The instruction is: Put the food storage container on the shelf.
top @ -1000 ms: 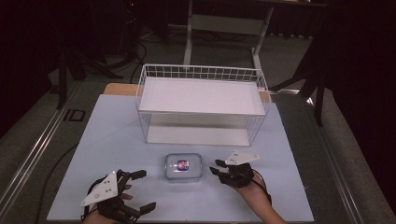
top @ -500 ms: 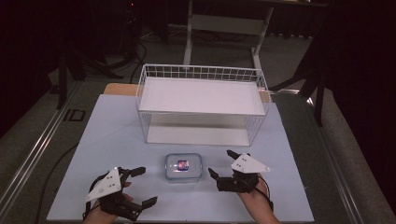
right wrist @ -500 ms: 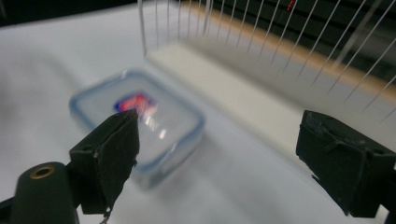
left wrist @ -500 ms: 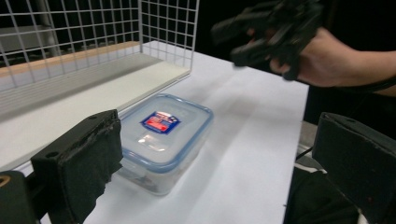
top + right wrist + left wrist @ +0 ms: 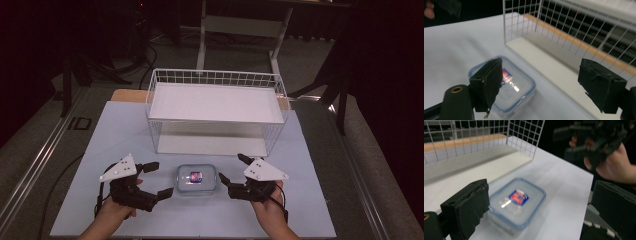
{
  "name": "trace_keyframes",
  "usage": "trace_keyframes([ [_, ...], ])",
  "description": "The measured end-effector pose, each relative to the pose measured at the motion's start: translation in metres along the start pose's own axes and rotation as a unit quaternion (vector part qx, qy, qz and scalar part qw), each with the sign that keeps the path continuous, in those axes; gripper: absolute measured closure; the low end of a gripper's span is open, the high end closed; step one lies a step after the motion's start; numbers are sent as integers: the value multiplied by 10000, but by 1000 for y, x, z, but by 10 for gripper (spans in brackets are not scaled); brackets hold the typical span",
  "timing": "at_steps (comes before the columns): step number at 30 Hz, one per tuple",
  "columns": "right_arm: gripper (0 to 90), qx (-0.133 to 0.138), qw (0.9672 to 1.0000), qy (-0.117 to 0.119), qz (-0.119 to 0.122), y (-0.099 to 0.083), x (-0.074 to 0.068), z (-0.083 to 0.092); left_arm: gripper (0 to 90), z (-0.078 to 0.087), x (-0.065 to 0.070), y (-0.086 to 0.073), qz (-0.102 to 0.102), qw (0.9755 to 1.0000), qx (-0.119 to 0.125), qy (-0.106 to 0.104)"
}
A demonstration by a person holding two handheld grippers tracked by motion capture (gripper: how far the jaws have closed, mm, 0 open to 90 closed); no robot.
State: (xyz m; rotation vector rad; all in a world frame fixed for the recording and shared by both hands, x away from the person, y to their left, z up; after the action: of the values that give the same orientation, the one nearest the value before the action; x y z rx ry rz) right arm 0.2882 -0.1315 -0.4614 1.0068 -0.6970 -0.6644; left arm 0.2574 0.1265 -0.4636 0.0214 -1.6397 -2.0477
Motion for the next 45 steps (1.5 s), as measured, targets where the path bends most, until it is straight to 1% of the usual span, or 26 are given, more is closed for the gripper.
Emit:
trace_keyframes([
  [4, 140, -263, 9982, 326, -434, -1, 2, -9, 26, -10, -4, 9, 244, 9997, -61, -34],
  [7, 139, -661, 9938, 590, -675, -4, 1, -16, 26, -20, -8, 8, 301, 9992, -255, -12],
  [8, 139, -754, 9919, 687, -751, -5, 0, -19, 26, -24, -11, 5, 401, 9985, -385, 12],
  [11, 125, -894, 9891, 742, -905, -9, -2, -26, 26, -32, -20, 0, 733, 9962, -467, 32],
  [12, 122, -926, 9884, 747, -945, -10, -2, -28, 26, -34, -23, -2, 823, 9952, -510, 107],
  [13, 120, -996, 9863, 803, -1044, -12, -2, -31, 26, -38, -26, -5, 939, 9937, -594, 114],
  [15, 118, -1258, 9767, 989, -1430, -18, -2, -40, 26, -44, -31, -10, 1082, 9908, -780, 234],
  [17, 117, -1507, 9671, 1136, -1705, -23, -2, -47, 27, -50, -34, -16, 1210, 9883, -904, 230],
  [18, 117, -1606, 9627, 1183, -1826, -27, -2, -51, 27, -54, -38, -19, 1398, 9856, -916, 236],
  [19, 117, -1710, 9589, 1241, -1894, -30, -2, -55, 27, -56, -39, -21, 1513, 9842, -908, 166],
  [20, 117, -1779, 9582, 1232, -1869, -32, -3, -57, 27, -59, -44, -26, 1724, 9803, -951, 168],
  [21, 117, -1850, 9578, 1191, -1851, -34, -3, -60, 30, -60, -46, -29, 1784, 9793, -945, 158],
  [22, 117, -1878, 9562, 1233, -1875, -35, -4, -61, 37, -62, -49, -33, 1887, 9772, -957, 157],
  [24, 117, -2014, 9502, 1313, -1981, -38, -6, -64, 53, -64, -55, -41, 2162, 9713, -978, 181],
  [25, 121, -2045, 9473, 1365, -2052, -40, -6, -66, 53, -64, -59, -45, 2351, 9669, -977, 192],
  [26, 131, -2122, 9414, 1457, -2182, -42, -7, -69, 53, -65, -61, -47, 2453, 9645, -959, 196],
  [27, 135, -2124, 9385, 1468, -2291, -44, -6, -71, 53, -65, -63, -50, 2539, 9624, -946, 189],
  [28, 139, -2163, 9343, 1514, -2394, -46, -5, -73, 53, -65, -64, -52, 2616, 9603, -954, 150],
  [30, 149, -2283, 9259, 1547, -2583, -51, -3, -77, 66, -65, -67, -56, 2703, 9579, -960, 136],
  [34, 176, -2414, 9137, 1612, -2844, -60, -2, -83, 69, -66, -70, -64, 3000, 9494, -925, 111],
  [36, 179, -2508, 9075, 1610, -2960, -65, -3, -86, 72, -66, -72, -66, 3115, 9459, -906, 89],
  [37, 179, -2556, 9045, 1655, -2986, -67, -3, -88, 90, -67, -72, -67, 3145, 9450, -897, 80],
  [40, 209, -2657, 8917, 1786, -3200, -72, -5, -91, 144, -68, -73, -70, 3283, 9403, -901, 16],
  [41, 221, -2701, 8861, 1821, -3299, -73, -6, -92, 157, -69, -73, -71, 3286, 9400, -916, 12],
  [43, 226, -2761, 8803, 1888, -3365, -75, -8, -92, 175, -70, -72, -74, 3318, 9380, -1007, -20],
  [45, 240, -2809, 8796, 1843, -3368, -76, -8, -91, 218, -70, -71, -75, 3369, 9361, -1014, -30],
])
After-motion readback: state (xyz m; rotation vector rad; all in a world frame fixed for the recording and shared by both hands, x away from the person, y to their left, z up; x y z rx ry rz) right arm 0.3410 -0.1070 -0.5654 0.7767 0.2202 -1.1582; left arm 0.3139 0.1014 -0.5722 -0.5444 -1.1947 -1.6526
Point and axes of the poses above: each handheld gripper's, and its own axes: z roughly backward along the jaws, y roughly out of its top, x roughly to its right, the point moved 6 cm from there along -z, roughly forward along the jaws, and after that the axes turned 10 degrees about -y, right-handed, at the moved point
